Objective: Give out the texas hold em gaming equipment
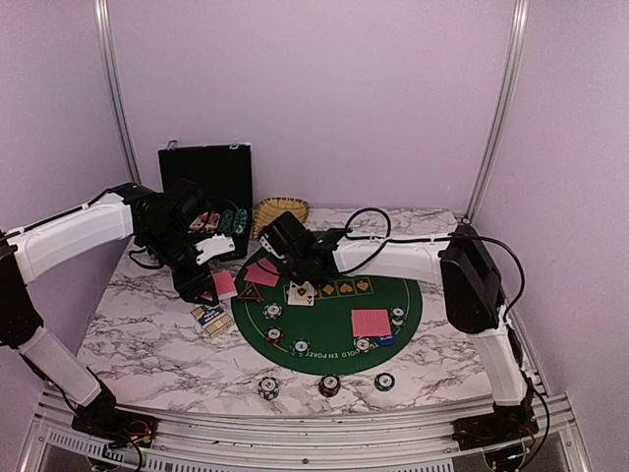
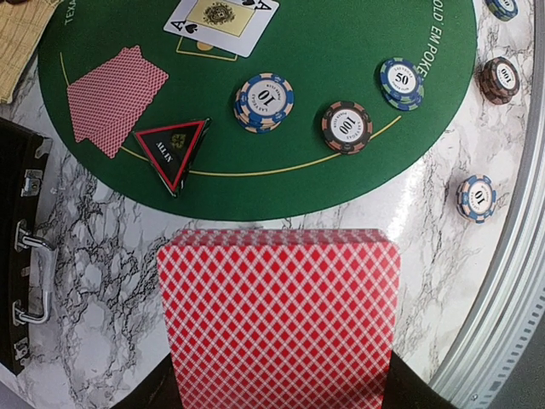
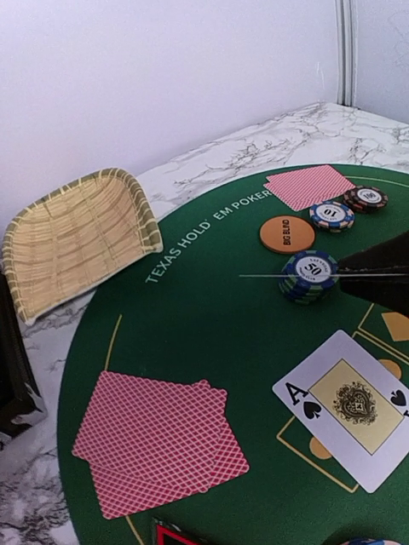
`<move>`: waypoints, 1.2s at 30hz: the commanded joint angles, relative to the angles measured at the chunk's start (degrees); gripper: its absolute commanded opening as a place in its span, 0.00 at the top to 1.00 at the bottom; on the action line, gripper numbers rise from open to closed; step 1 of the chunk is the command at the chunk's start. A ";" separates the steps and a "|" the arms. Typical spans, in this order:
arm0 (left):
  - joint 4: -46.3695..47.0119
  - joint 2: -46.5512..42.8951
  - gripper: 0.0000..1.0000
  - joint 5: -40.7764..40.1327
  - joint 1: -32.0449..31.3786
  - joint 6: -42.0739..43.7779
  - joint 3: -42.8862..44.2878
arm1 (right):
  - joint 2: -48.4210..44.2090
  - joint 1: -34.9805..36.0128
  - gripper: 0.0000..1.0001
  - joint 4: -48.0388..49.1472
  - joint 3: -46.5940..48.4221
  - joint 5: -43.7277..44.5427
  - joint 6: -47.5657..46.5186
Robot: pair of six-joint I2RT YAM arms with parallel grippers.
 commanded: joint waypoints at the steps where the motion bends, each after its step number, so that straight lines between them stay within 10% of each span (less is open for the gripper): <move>1: -0.63 -1.83 1.00 0.34 0.28 0.23 0.24 | 2.51 1.69 1.00 2.84 -1.30 2.14 -3.55; 16: -1.12 -0.73 1.00 0.55 0.28 0.26 1.31 | 2.89 1.71 0.99 4.50 -7.03 -0.64 -1.80; 36: -1.25 -0.98 1.00 0.74 0.28 0.22 1.39 | -4.89 -0.09 0.42 2.04 -11.22 -12.13 8.78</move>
